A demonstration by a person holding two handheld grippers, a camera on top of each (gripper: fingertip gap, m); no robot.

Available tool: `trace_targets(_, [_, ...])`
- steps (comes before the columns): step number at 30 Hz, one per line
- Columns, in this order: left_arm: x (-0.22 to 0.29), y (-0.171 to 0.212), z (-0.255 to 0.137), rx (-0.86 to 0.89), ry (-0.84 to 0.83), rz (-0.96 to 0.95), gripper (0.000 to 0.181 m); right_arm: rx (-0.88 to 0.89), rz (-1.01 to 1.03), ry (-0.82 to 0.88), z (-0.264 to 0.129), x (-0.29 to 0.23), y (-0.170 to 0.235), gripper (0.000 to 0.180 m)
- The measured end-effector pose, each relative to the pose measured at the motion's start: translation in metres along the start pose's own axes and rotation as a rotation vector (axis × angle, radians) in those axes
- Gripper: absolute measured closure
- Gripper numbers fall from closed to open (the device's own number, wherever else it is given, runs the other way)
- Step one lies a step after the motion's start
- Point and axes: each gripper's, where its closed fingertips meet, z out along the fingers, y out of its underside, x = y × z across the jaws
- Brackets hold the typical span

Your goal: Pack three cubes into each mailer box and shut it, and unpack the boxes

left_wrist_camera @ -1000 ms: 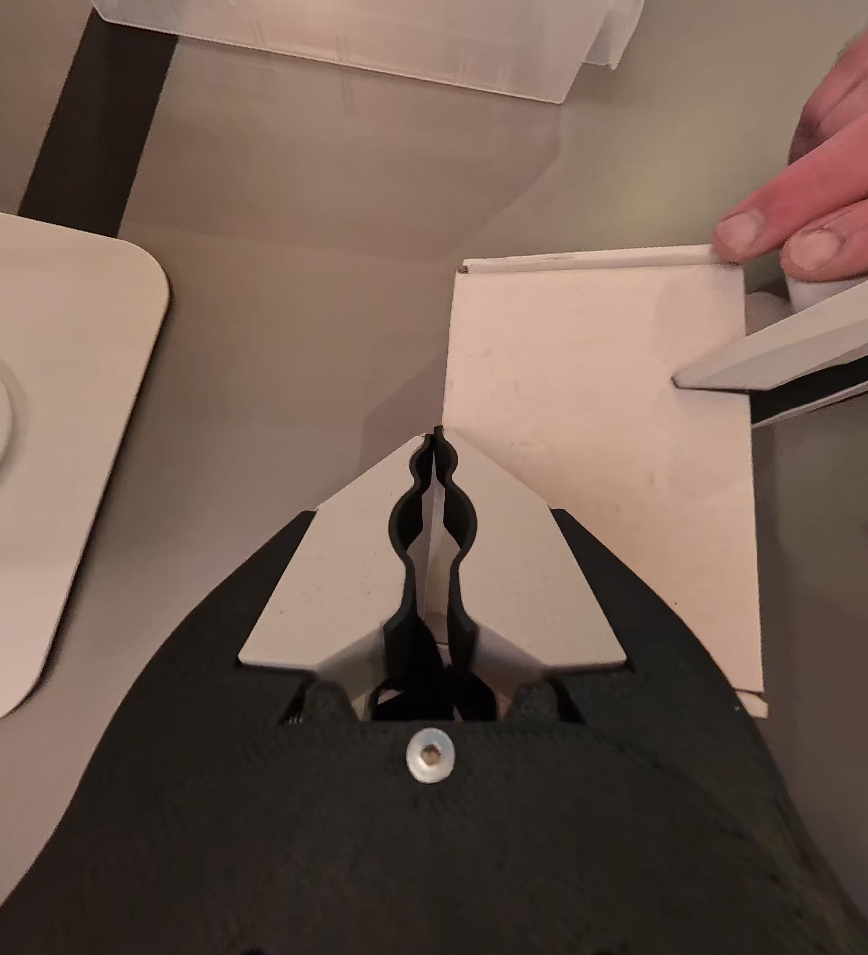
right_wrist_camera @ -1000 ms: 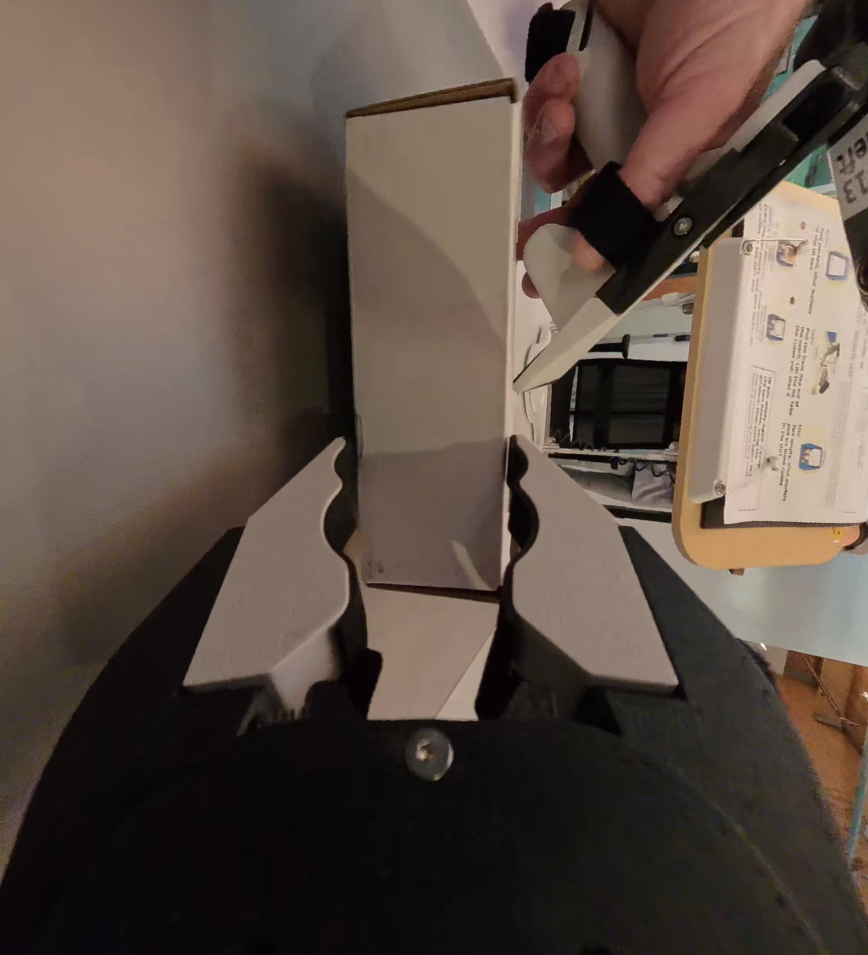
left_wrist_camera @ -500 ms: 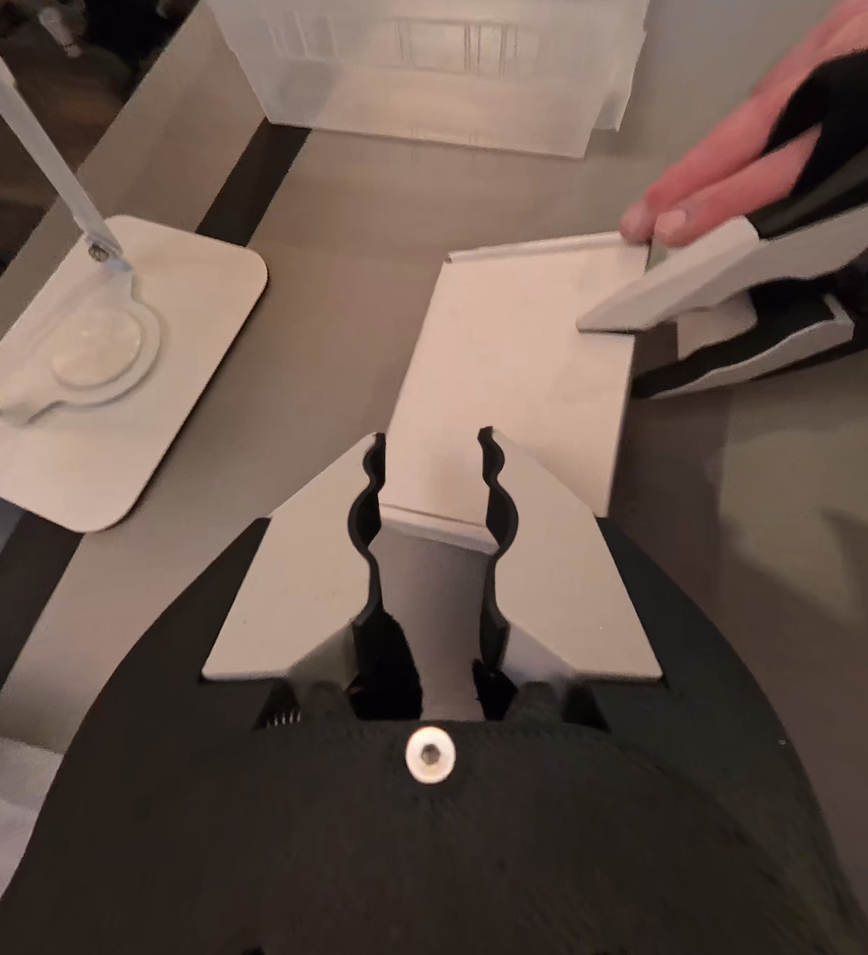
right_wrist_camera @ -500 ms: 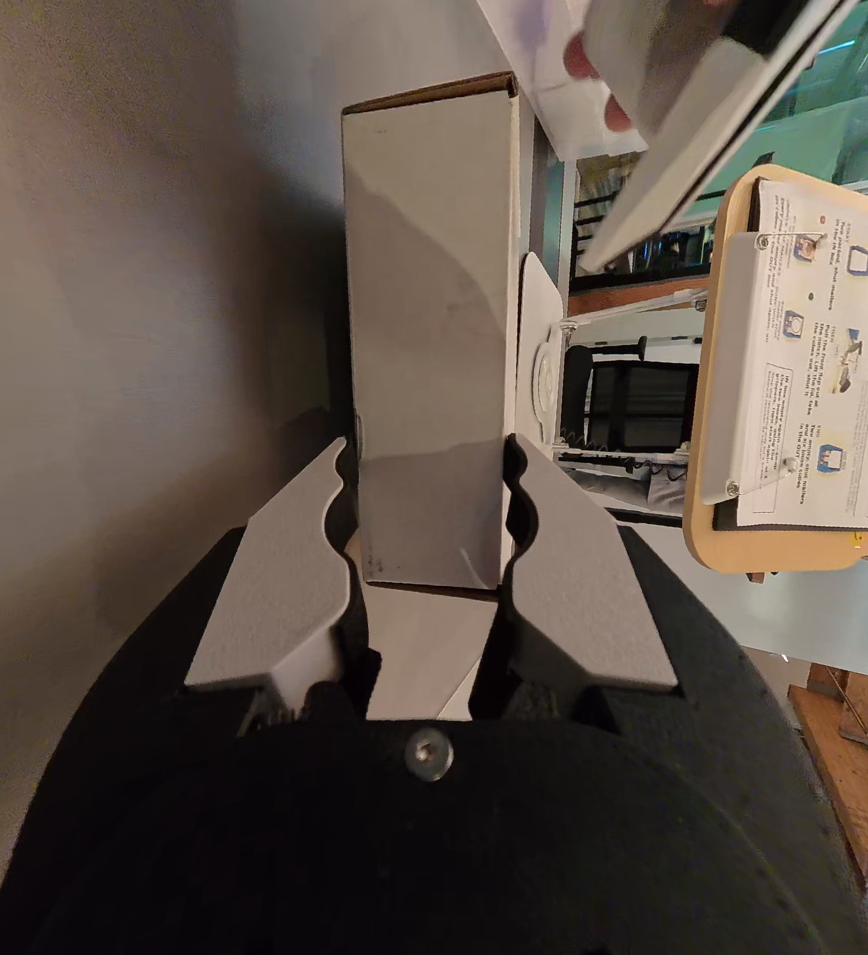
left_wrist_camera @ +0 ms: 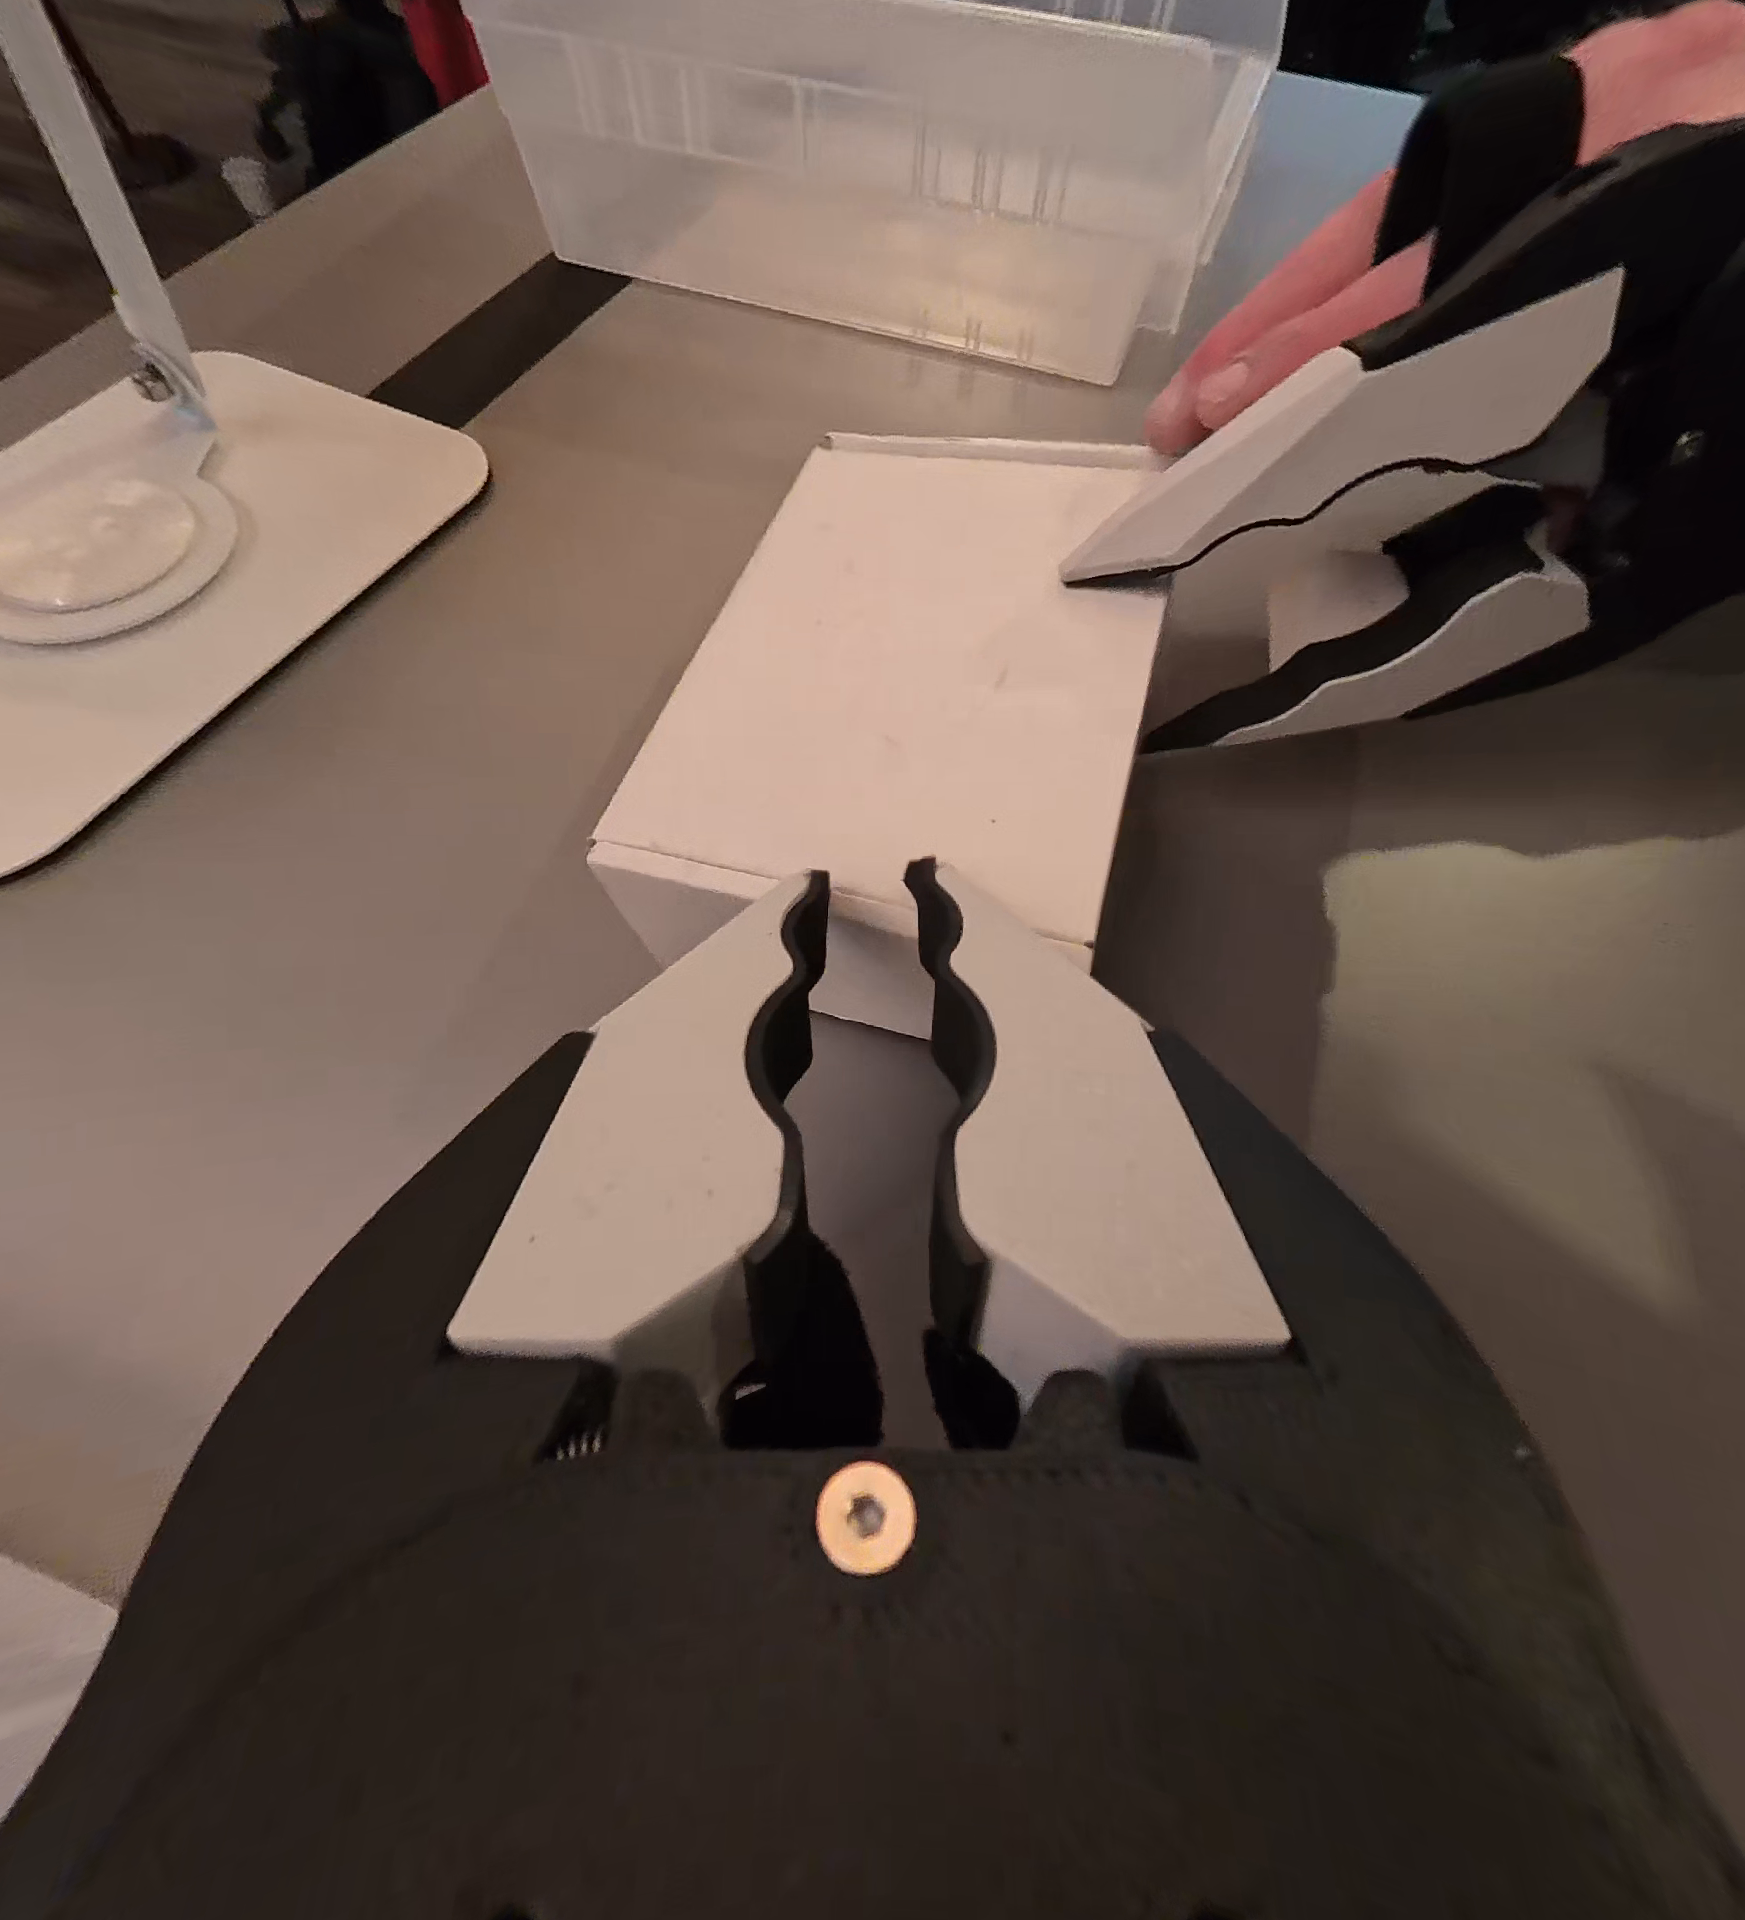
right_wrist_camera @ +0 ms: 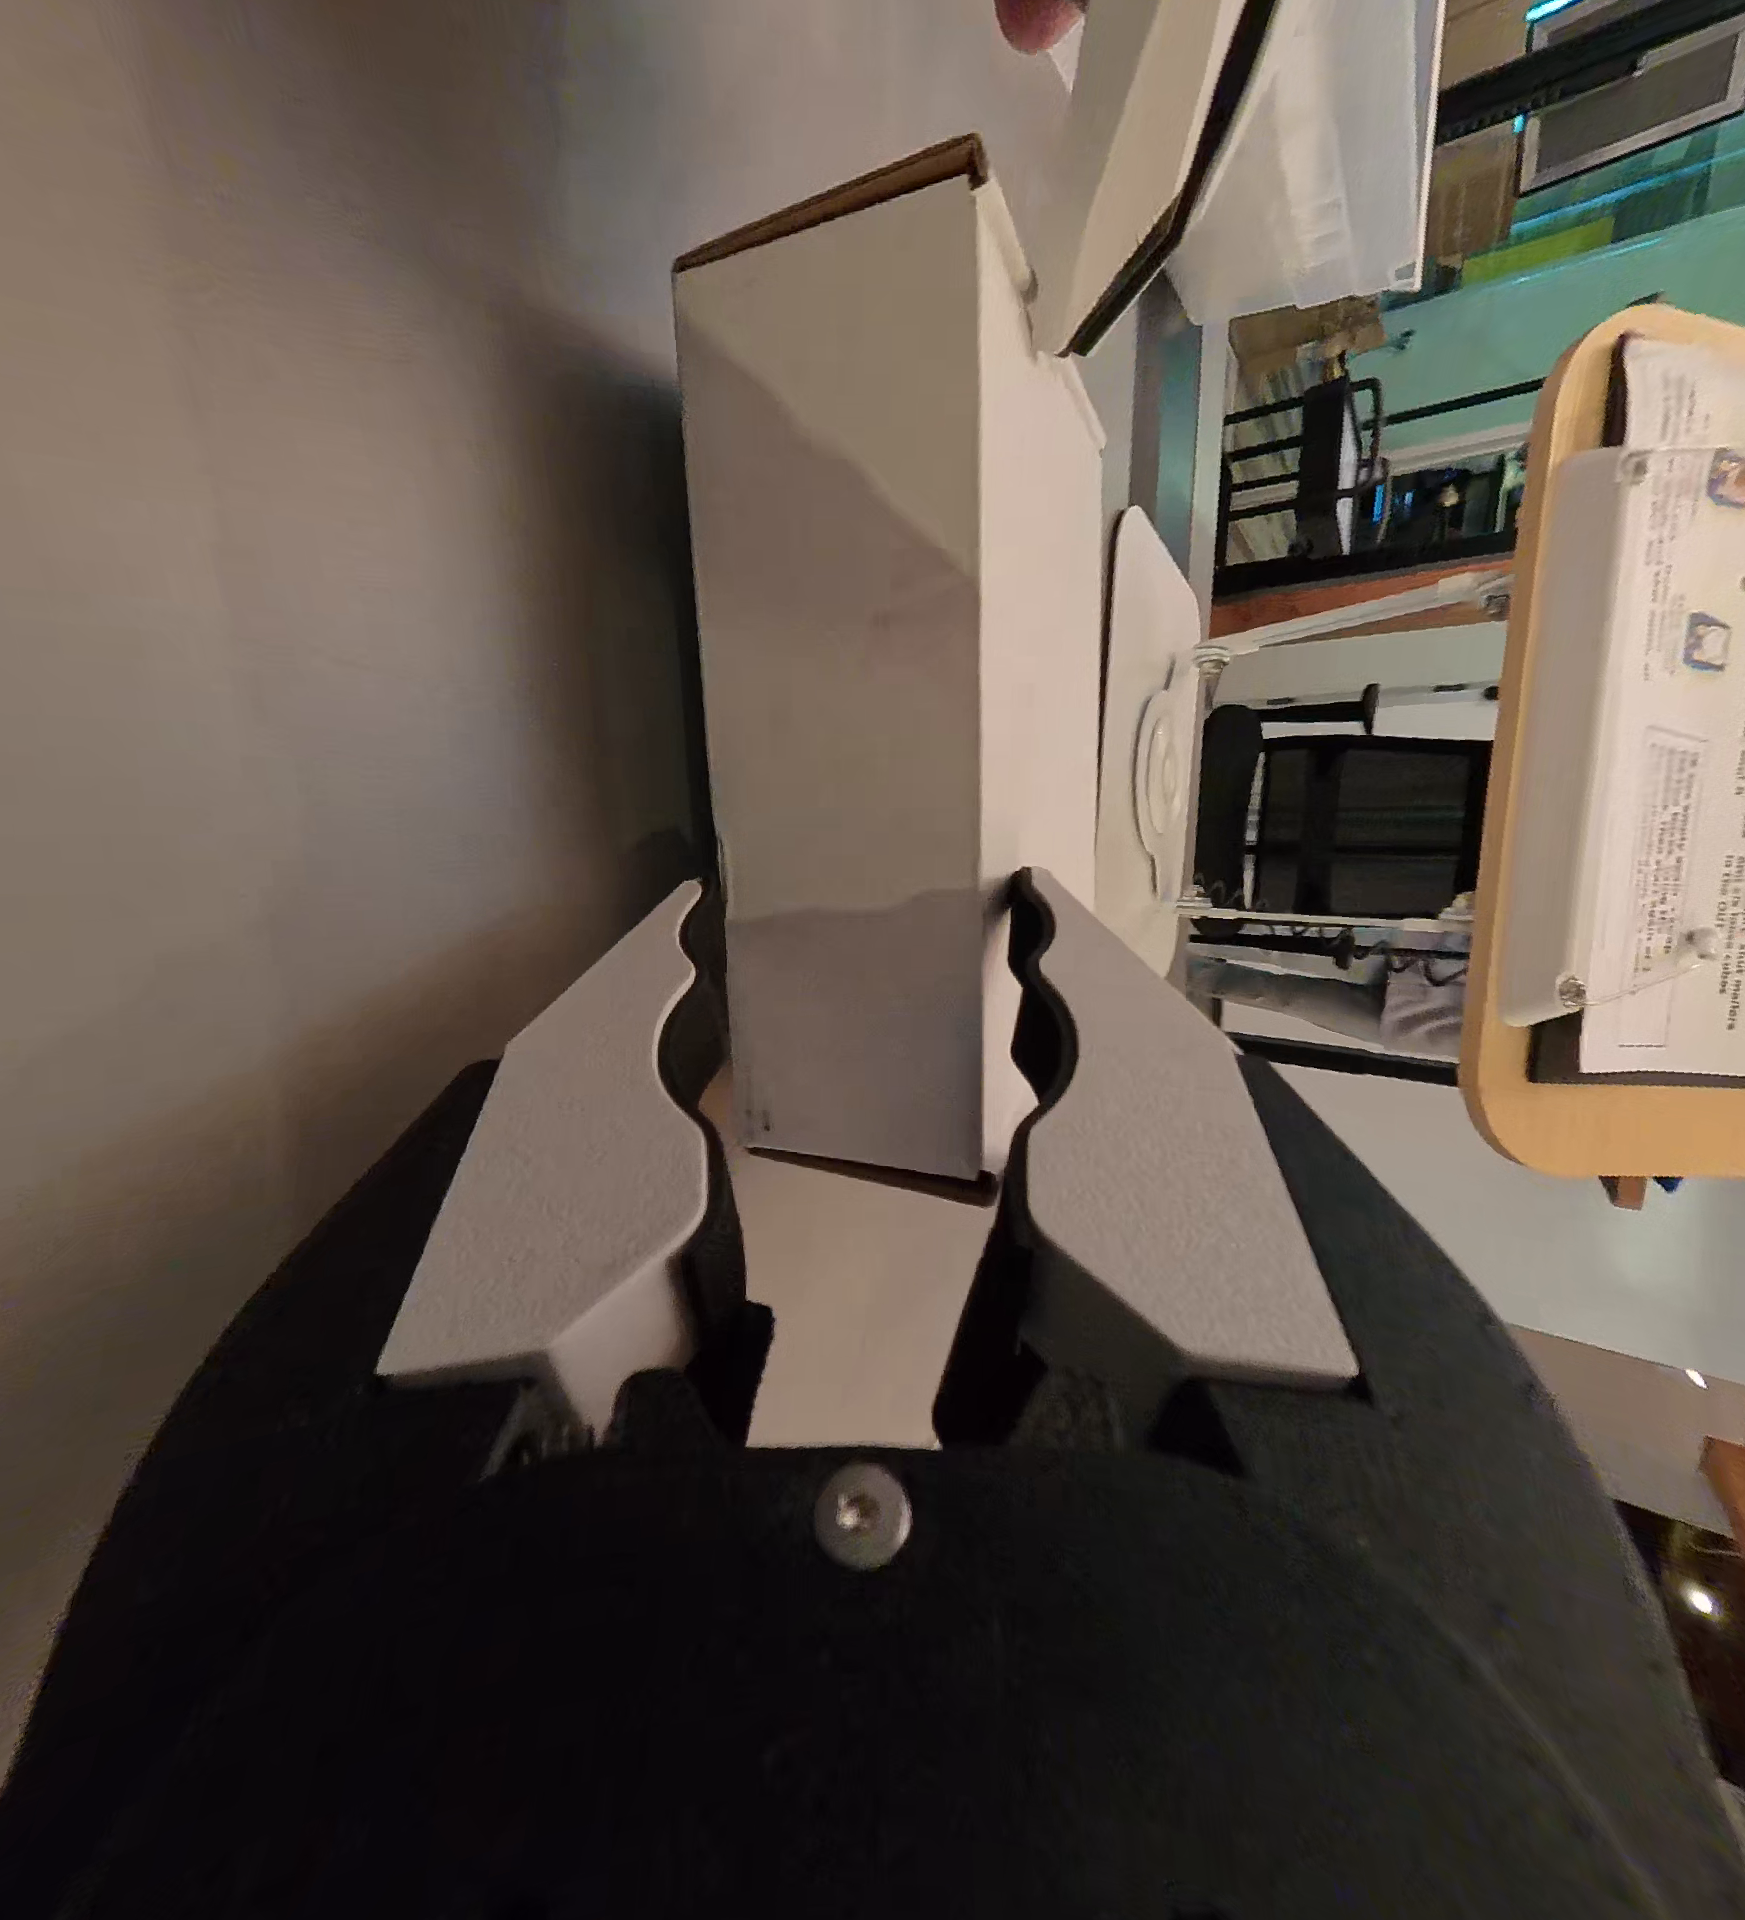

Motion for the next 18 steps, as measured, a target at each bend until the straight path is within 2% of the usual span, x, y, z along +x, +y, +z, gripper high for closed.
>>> trace_targets(1, [-0.002, 0.007, 0.003, -0.022, -0.012, 0.018, 0.166, 0.011, 0.028, -0.021, -0.001, -0.001, 0.0, 0.144])
trace_targets(3, [-0.004, 0.005, 0.002, 0.032, 0.003, -0.017, 0.174, 0.034, 0.07, -0.036, -0.001, 0.001, 0.0, 0.148])
trace_targets(7, [-0.01, -0.001, -0.002, 0.046, -0.011, -0.005, 0.174, 0.003, -0.004, 0.01, 0.004, 0.004, 0.002, 0.148])
trace_targets(9, [-0.013, -0.015, -0.006, 0.083, 0.018, -0.029, 0.171, 0.002, -0.026, 0.018, 0.006, 0.0, 0.0, 0.139])
trace_targets(11, [-0.027, -0.013, 0.0, 0.036, -0.031, 0.014, 0.167, -0.007, -0.033, 0.022, 0.01, -0.003, 0.001, 0.124])
trace_targets(16, [-0.043, -0.008, 0.025, -0.031, -0.055, 0.04, 0.17, -0.018, -0.054, 0.044, 0.013, -0.001, 0.002, 0.12])
trace_targets(18, [-0.049, -0.011, 0.031, -0.04, -0.052, -0.037, 0.176, -0.018, -0.077, 0.066, 0.015, -0.001, 0.0, 0.122])
